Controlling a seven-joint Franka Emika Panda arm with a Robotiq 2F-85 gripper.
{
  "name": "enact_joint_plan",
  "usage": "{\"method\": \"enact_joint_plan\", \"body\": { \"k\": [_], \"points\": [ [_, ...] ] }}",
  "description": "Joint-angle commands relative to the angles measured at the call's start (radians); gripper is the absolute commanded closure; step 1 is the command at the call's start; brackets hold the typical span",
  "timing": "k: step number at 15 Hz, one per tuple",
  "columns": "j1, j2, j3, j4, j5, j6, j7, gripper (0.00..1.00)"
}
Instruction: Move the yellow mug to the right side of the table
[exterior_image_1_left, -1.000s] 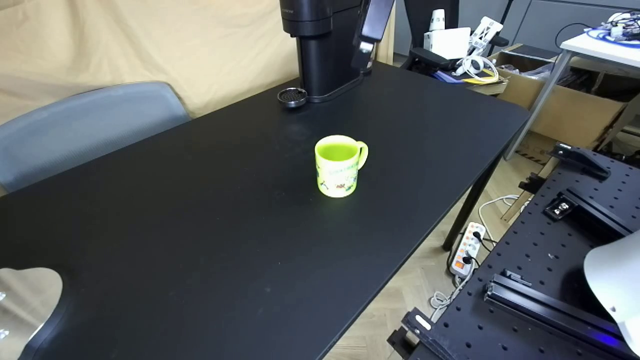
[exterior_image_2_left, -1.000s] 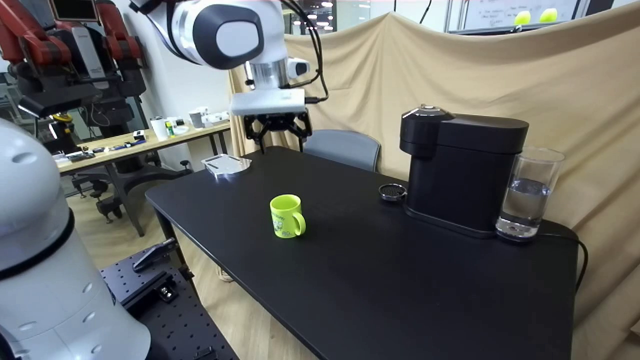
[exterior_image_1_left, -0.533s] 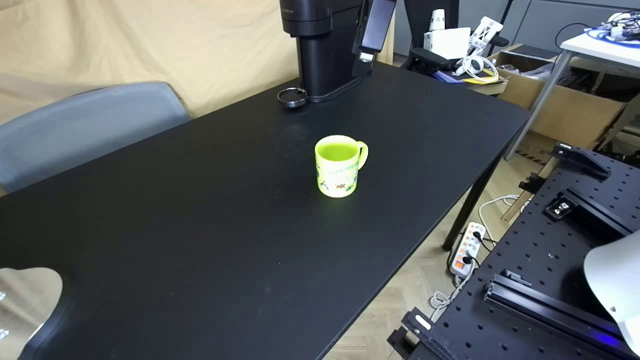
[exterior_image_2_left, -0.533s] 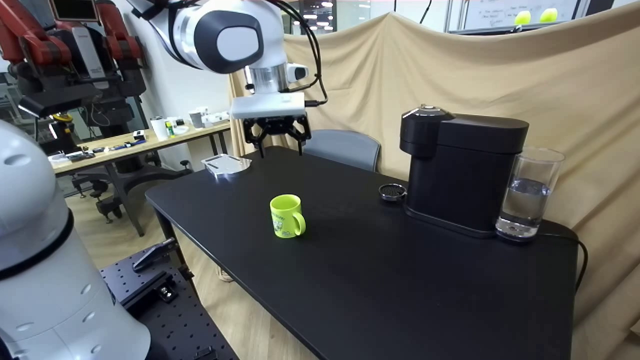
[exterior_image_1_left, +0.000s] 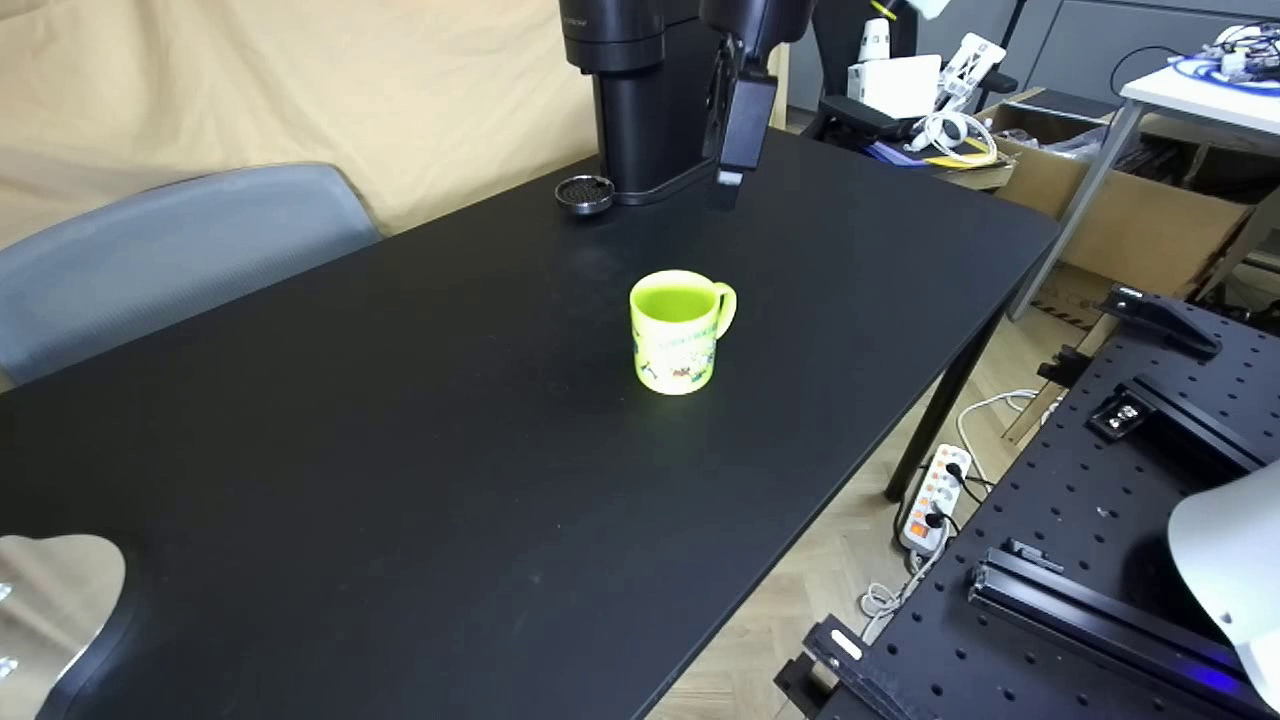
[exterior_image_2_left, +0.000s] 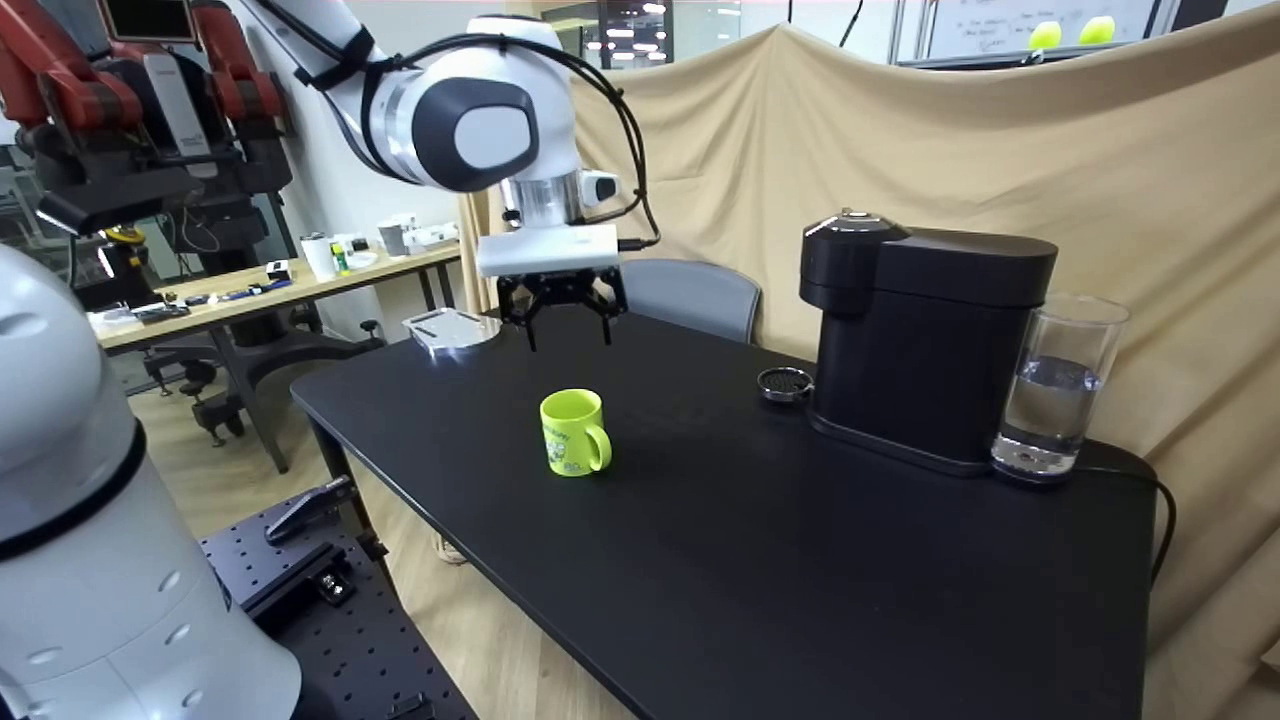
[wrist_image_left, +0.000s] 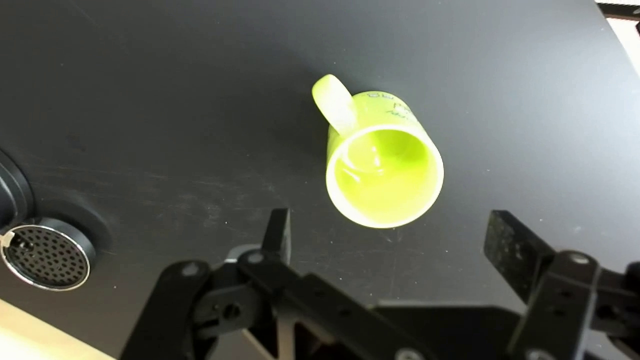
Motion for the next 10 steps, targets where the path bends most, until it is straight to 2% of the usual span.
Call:
{"method": "enact_joint_plan", "body": {
  "k": [1, 5, 10],
  "points": [
    [-0.053, 0.157, 0.028, 0.069, -0.01, 0.091, 0.034, 0.0],
    [-0.102, 0.3, 0.073, 0.143, -0.052, 0.138, 0.093, 0.0],
    [-0.131, 0.398, 0.153, 0.226, -0.083, 0.113, 0.14, 0.0]
  ]
}}
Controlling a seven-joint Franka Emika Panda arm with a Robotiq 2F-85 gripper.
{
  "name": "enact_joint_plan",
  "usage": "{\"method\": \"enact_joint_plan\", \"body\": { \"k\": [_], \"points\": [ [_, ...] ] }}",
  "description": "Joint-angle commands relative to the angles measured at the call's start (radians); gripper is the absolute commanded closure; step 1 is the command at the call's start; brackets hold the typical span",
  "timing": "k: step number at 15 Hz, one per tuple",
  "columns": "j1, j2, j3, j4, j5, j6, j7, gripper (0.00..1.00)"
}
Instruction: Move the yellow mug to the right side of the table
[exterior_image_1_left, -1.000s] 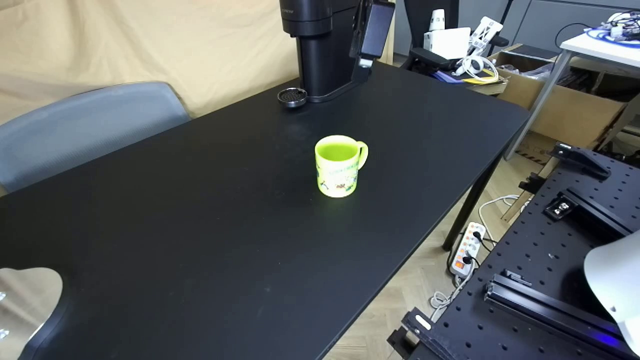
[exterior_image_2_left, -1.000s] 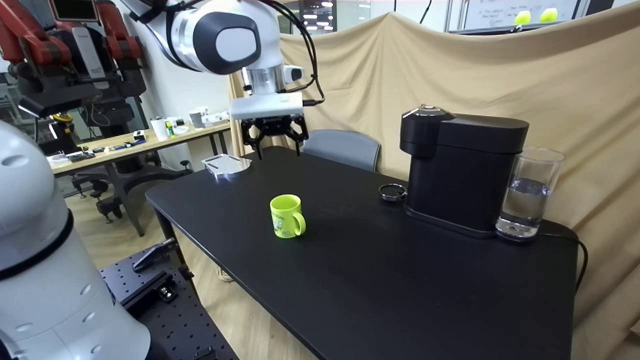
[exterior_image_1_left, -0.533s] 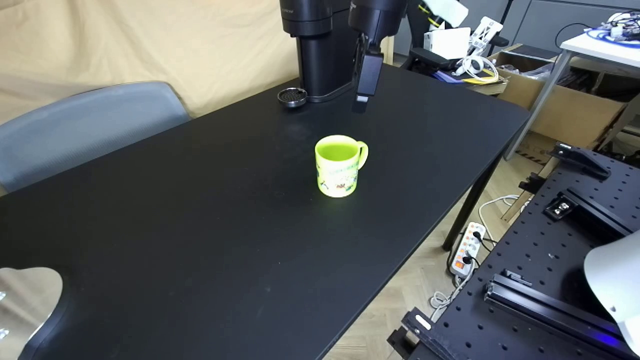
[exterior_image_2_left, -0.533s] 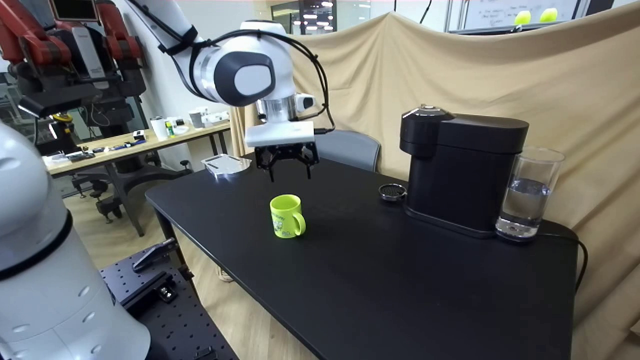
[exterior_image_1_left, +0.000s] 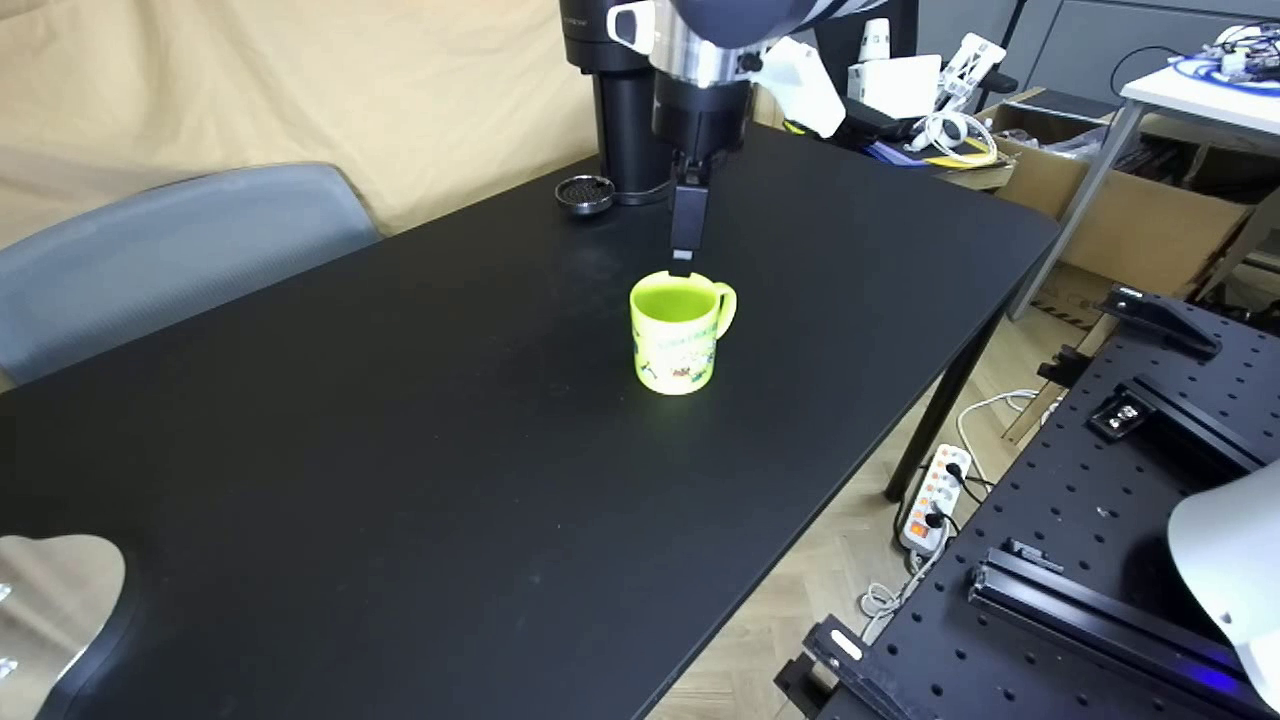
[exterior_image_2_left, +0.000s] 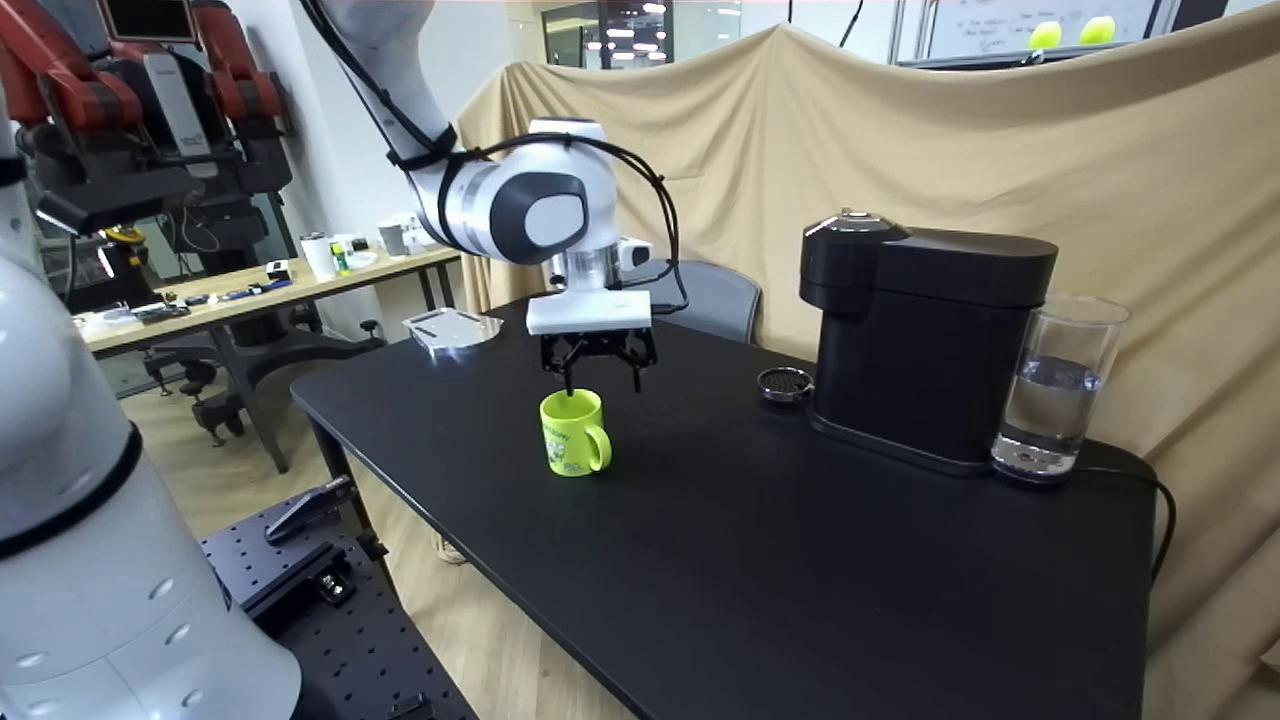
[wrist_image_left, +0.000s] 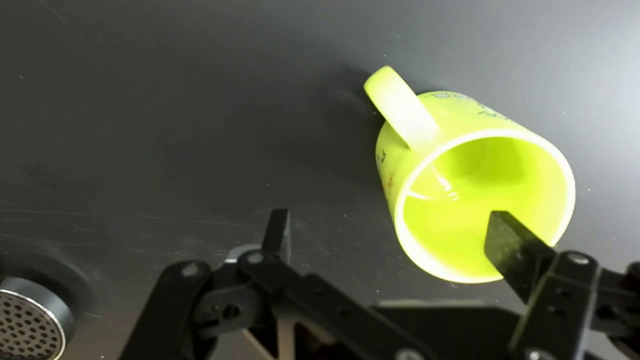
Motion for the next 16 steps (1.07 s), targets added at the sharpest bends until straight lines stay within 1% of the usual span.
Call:
{"method": "enact_joint_plan", "body": {
  "k": [1, 3, 4, 5, 8, 10, 13, 15, 16],
  "points": [
    [-0.028, 0.074, 0.055, 0.075, -0.058, -0.021, 0.08, 0.0],
    [-0.035, 0.101, 0.07, 0.092, -0.083, -0.03, 0.098, 0.0],
    [-0.04, 0.113, 0.077, 0.098, -0.09, -0.033, 0.104, 0.22],
    [-0.046, 0.122, 0.085, 0.1, -0.095, -0.036, 0.102, 0.26],
    [-0.07, 0.139, 0.11, 0.103, -0.094, -0.046, 0.087, 0.49],
    [-0.081, 0.142, 0.12, 0.104, -0.097, -0.046, 0.085, 0.61],
    [-0.097, 0.135, 0.139, 0.103, -0.092, -0.045, 0.074, 0.83],
    [-0.109, 0.131, 0.153, 0.104, -0.085, -0.048, 0.064, 0.95],
    [-0.117, 0.125, 0.163, 0.101, -0.077, -0.049, 0.053, 0.99]
  ]
}}
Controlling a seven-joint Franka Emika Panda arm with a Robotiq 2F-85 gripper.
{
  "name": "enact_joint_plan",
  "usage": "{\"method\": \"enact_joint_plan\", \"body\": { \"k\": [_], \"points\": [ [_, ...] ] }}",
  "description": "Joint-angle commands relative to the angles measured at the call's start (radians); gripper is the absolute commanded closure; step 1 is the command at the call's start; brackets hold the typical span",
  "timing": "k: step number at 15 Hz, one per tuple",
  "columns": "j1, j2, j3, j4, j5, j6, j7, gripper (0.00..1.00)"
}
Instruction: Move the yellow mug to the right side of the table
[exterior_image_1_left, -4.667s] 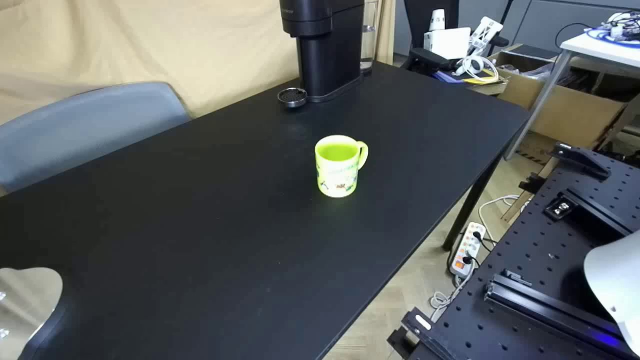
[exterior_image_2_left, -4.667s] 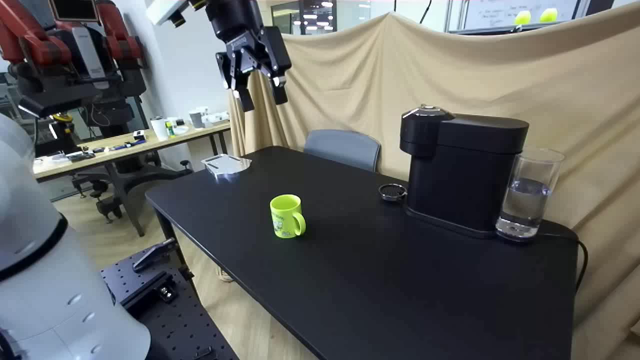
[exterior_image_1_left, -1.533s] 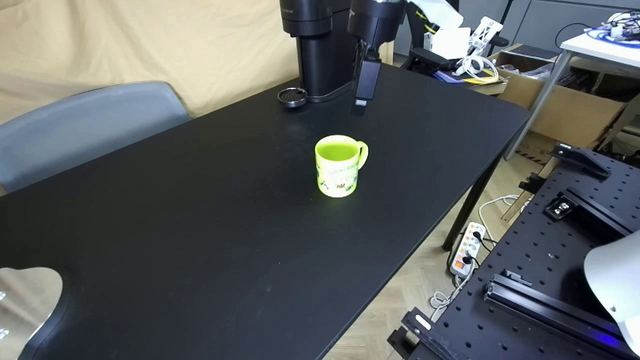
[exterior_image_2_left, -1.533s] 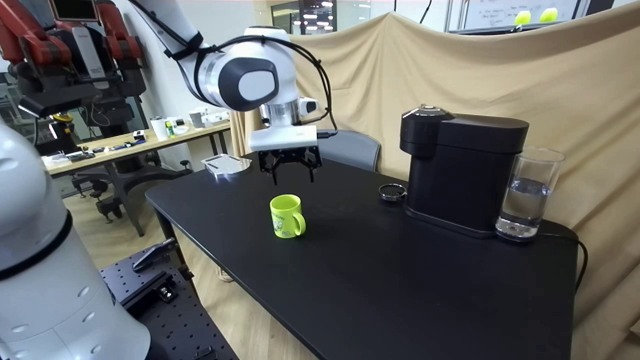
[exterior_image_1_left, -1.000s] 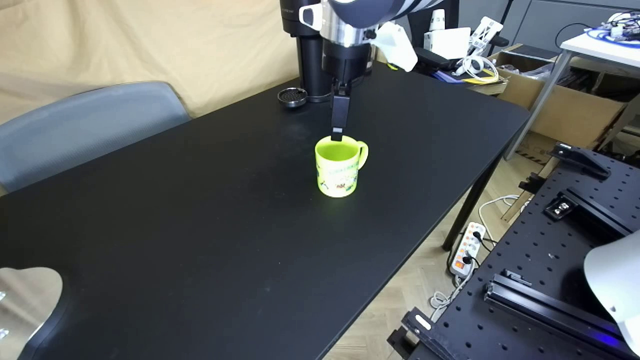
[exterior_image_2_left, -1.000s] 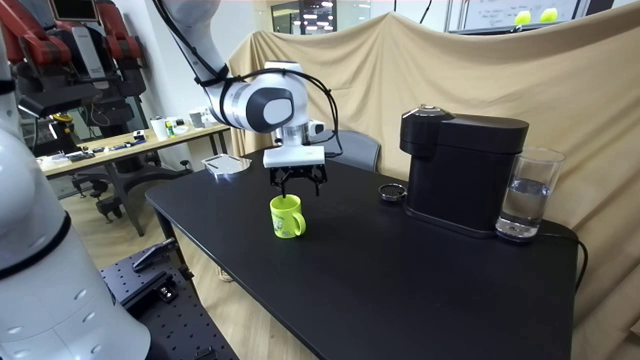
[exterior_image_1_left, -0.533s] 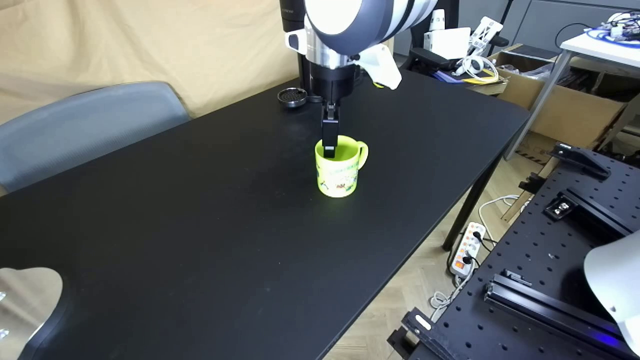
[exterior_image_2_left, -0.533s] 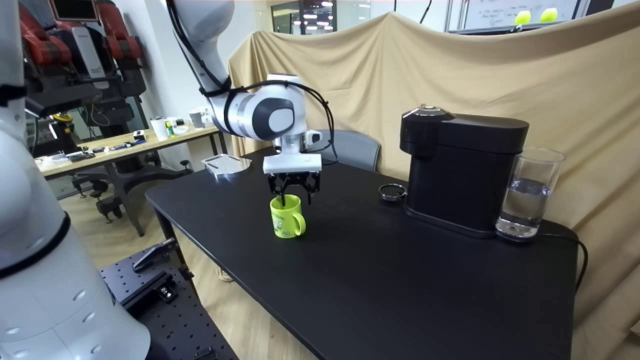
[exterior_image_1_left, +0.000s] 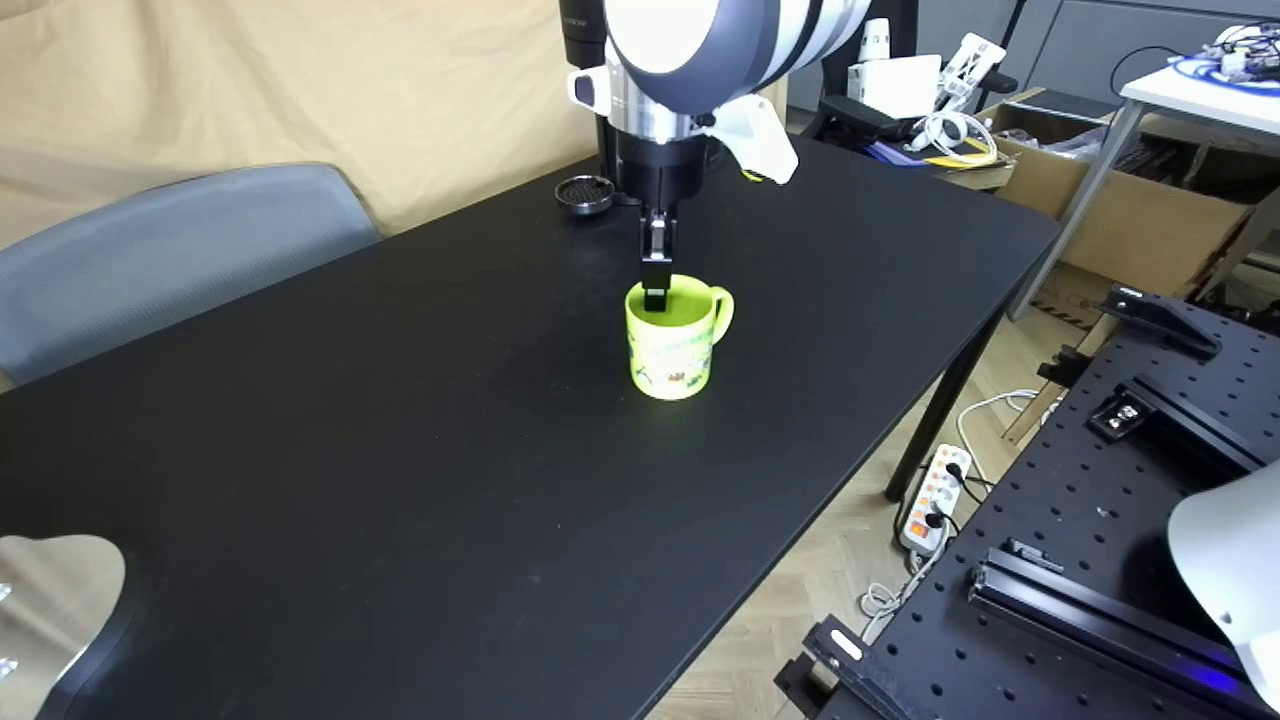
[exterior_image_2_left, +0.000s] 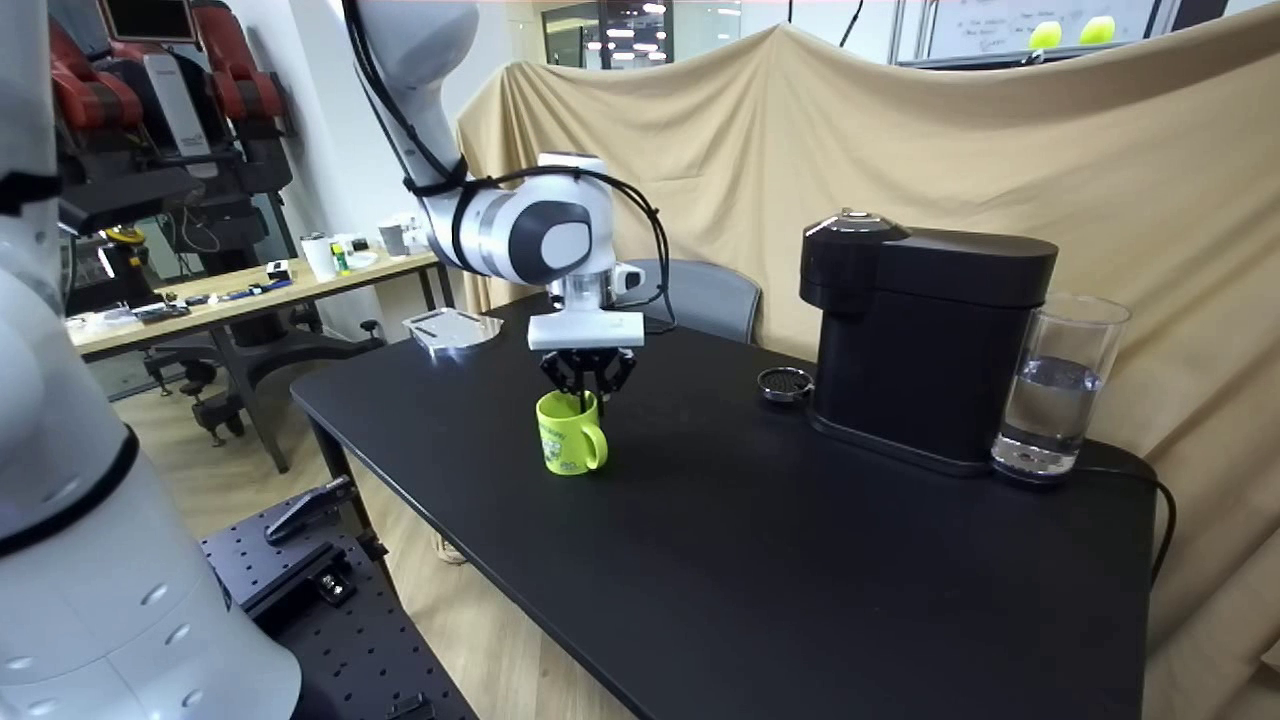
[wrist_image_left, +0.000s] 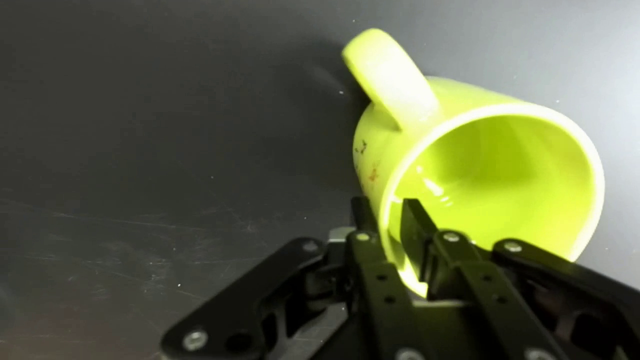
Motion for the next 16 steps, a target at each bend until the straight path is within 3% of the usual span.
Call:
{"method": "enact_joint_plan", "body": {
  "k": [1, 6, 16],
  "points": [
    [-0.043, -0.013, 0.046, 0.01, 0.0, -0.024, -0.012, 1.0],
    [-0.072, -0.035, 0.069, 0.038, 0.019, -0.064, -0.014, 0.98],
    [-0.058, -0.008, -0.125, 0.196, -0.142, -0.092, 0.194, 0.98]
  ]
}}
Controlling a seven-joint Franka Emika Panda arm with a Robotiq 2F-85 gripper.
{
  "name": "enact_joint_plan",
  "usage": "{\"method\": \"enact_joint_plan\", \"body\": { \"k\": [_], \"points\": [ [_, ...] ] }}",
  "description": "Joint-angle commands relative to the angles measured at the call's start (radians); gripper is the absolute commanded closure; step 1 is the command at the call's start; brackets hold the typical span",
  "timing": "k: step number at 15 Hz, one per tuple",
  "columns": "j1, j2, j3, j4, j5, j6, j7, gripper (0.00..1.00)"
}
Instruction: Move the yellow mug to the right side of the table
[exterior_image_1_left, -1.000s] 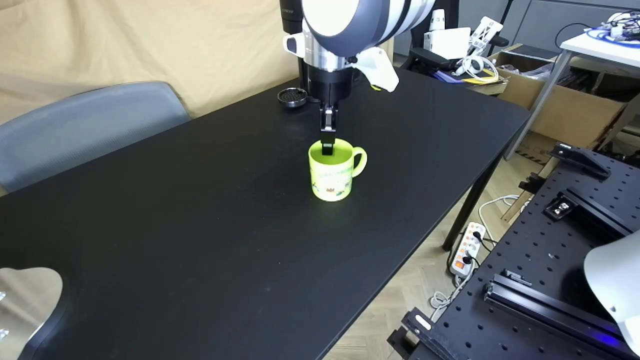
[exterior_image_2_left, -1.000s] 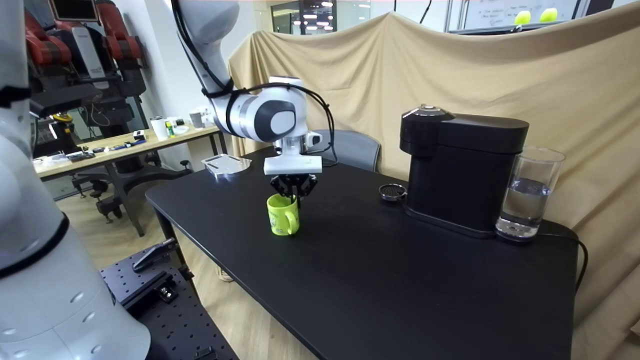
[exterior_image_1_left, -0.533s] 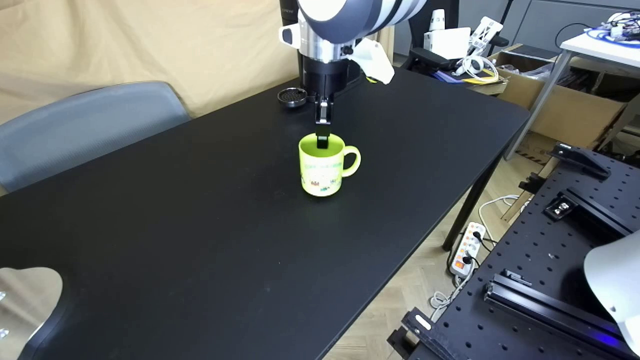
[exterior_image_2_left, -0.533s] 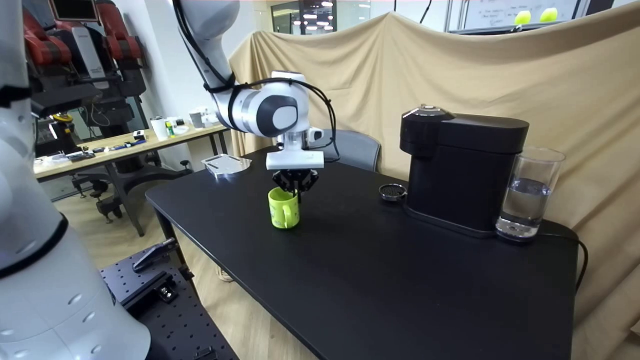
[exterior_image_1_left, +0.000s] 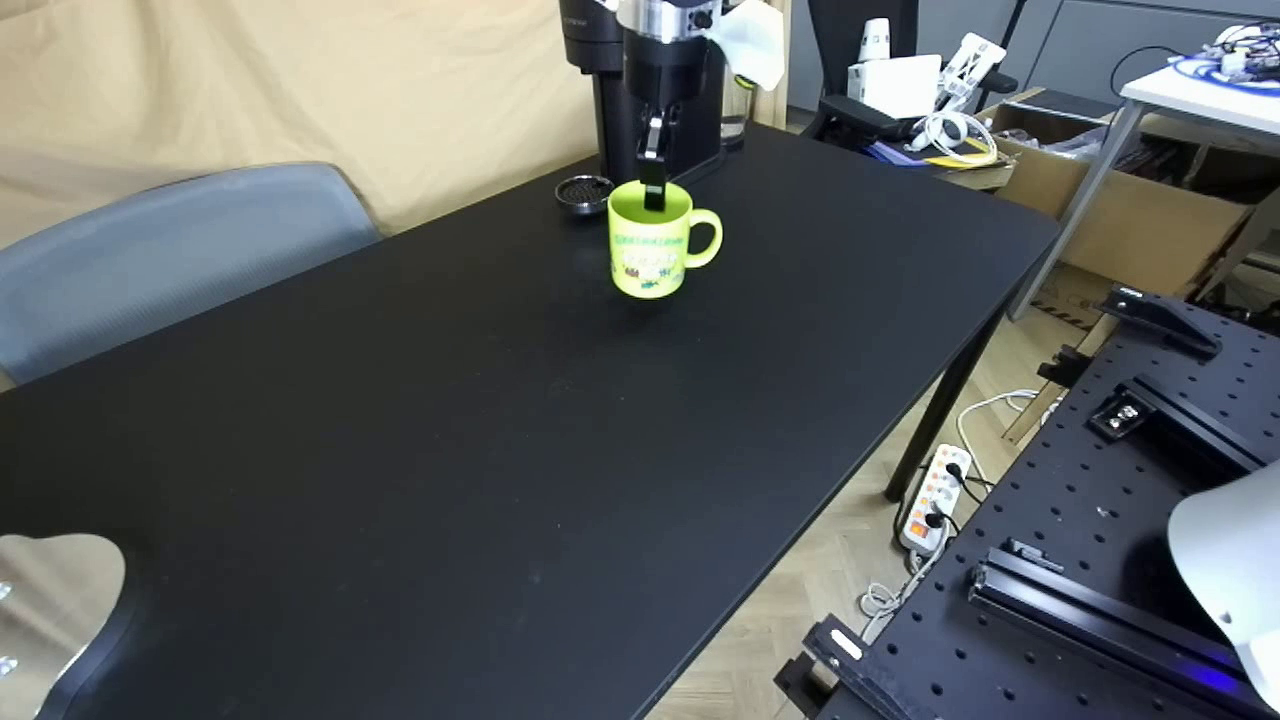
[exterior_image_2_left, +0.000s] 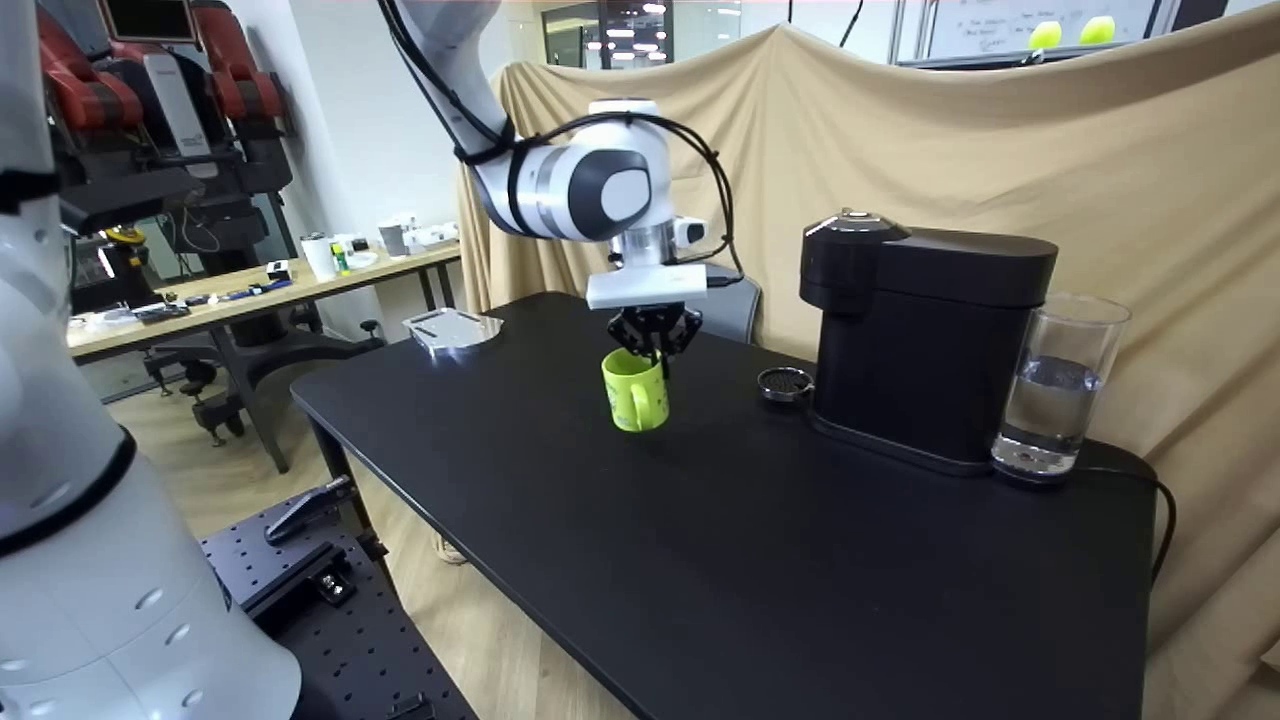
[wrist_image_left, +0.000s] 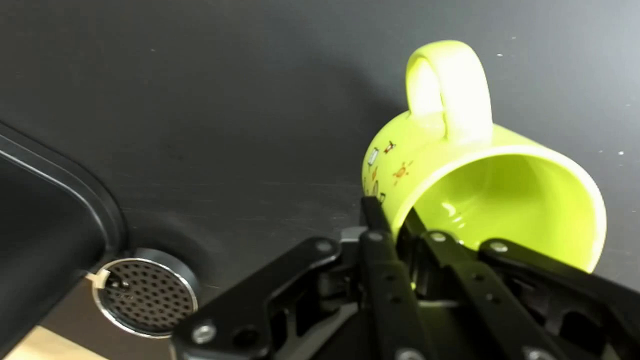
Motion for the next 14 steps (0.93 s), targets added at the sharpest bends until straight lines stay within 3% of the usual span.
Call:
{"method": "enact_joint_plan", "body": {
  "k": [1, 7, 14],
  "points": [
    [-0.005, 0.023, -0.062, 0.071, -0.064, -0.041, 0.121, 0.98],
    [-0.036, 0.094, -0.115, 0.121, -0.063, -0.111, 0.188, 0.98],
    [-0.101, 0.144, -0.081, 0.129, 0.007, -0.136, 0.162, 0.98]
  ]
}}
